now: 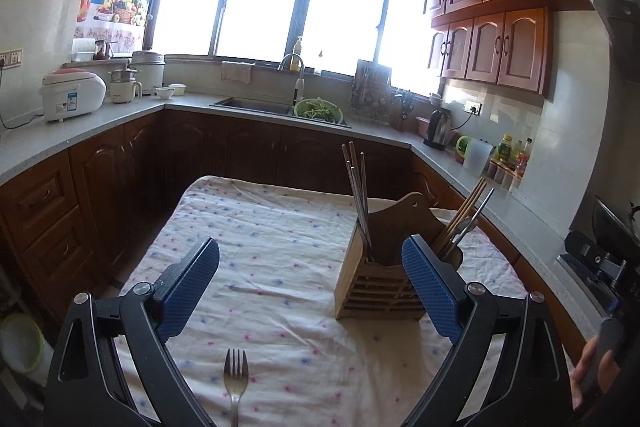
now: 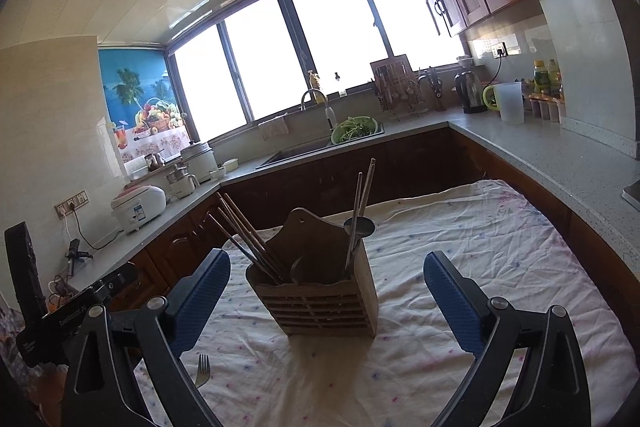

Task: Organize utensils

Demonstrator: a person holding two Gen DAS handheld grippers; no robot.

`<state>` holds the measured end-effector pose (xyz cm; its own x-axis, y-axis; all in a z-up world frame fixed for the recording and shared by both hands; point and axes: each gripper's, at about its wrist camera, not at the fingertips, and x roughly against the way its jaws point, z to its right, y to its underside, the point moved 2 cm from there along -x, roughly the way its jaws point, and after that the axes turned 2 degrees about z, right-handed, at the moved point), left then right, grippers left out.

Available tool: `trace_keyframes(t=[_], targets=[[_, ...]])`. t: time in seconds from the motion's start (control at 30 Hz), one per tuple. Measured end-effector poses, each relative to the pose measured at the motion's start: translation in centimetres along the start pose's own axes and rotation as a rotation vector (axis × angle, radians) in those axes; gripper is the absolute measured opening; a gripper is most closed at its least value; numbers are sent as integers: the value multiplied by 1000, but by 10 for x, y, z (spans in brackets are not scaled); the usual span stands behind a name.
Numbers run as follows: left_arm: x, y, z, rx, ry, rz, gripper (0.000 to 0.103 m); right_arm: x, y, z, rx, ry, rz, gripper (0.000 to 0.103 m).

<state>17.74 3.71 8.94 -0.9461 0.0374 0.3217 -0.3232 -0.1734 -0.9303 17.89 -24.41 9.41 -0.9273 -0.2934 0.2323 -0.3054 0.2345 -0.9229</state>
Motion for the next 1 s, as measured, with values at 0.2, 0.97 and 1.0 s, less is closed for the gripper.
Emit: trace_keyframes(t=[0.2, 0.97, 1.0], targets=[[29, -17, 6, -19, 68, 16, 103, 42, -28, -21, 71, -29, 94, 103], [82, 131, 12, -119, -35, 2, 103, 90, 122, -21, 208, 76, 67, 103], [82, 134, 12, -118, -32, -2, 103, 90, 124, -20, 205, 75, 59, 103]])
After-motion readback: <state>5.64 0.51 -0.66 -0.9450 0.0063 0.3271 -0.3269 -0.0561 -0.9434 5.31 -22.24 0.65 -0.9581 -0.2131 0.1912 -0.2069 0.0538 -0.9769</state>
